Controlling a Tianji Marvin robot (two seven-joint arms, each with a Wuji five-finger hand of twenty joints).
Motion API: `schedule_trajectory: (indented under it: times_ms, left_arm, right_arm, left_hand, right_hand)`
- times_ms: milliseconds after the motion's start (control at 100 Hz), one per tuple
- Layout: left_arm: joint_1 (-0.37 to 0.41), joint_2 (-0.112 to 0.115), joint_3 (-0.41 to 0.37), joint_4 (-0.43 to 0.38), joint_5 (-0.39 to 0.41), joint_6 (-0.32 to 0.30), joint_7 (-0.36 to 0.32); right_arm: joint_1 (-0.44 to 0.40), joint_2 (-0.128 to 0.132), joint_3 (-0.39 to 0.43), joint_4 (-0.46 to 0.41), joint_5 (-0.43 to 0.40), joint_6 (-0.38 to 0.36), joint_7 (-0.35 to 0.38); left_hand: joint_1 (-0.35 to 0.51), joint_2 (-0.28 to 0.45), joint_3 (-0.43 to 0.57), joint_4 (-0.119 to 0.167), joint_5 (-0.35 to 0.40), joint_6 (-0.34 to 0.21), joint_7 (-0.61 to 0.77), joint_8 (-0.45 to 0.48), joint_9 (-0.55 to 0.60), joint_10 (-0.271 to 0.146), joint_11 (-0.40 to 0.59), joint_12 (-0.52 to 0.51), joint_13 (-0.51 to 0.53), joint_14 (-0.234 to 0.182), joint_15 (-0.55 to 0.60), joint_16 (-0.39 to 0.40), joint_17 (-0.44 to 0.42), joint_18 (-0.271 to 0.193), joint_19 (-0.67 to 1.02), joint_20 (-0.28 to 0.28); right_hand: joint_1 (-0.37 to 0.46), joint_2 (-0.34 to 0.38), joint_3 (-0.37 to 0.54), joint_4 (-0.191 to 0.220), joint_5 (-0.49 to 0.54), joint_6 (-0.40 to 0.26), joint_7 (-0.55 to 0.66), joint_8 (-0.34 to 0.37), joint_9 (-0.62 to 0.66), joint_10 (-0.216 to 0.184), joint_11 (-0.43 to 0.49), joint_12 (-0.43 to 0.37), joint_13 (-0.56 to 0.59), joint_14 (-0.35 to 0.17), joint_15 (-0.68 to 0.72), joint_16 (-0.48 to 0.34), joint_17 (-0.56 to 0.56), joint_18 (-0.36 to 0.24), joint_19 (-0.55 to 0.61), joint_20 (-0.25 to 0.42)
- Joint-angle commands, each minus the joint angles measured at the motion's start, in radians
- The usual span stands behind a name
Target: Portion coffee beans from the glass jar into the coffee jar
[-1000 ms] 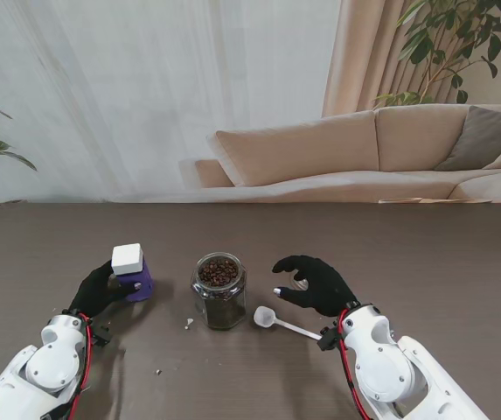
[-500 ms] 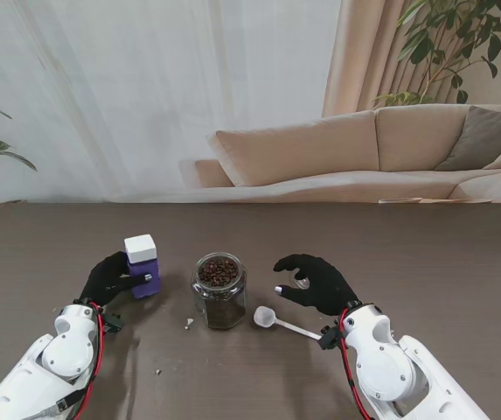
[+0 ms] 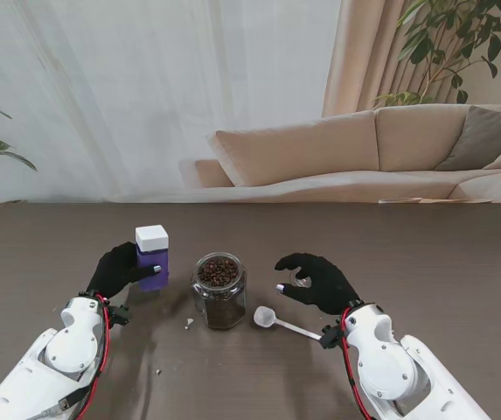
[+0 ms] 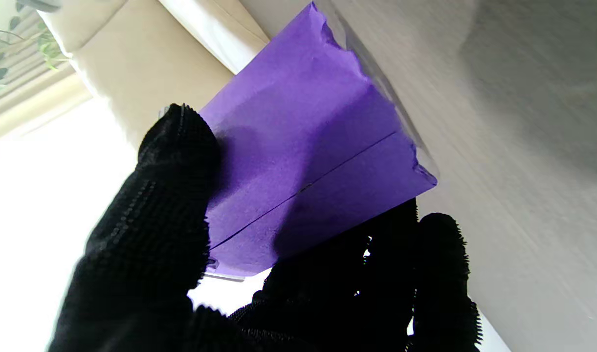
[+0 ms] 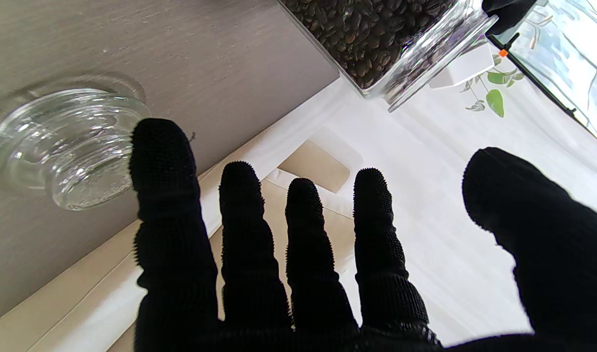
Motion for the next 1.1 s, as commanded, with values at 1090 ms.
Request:
schedule_trajectory:
  times_ms: [1090]
  left_arm:
    - [0.046, 0.034, 0.090, -0.416, -0.133, 0.027, -0.209]
  right_arm:
    - [0.152, -0.009, -0.010, -0.029, -0.050, 0.088, 0.017]
  left_hand:
    - [0.266, 0.164, 0.220, 0.079, 0.011, 0.021, 0.535, 0.057, 0.056, -0.045, 0.161, 0.149, 0.029, 0.078, 0.133, 0.143, 0.012, 0.033, 0.103, 0.198]
  right_hand:
    - [-0.005, 0.034, 0.008, 0.022, 0.017, 0.010, 0.012, -0.014, 0.033, 0.020, 0.003, -0.010, 0.049, 0.011, 0.015, 0.009, -0.469, 0.005, 0.027, 0.003]
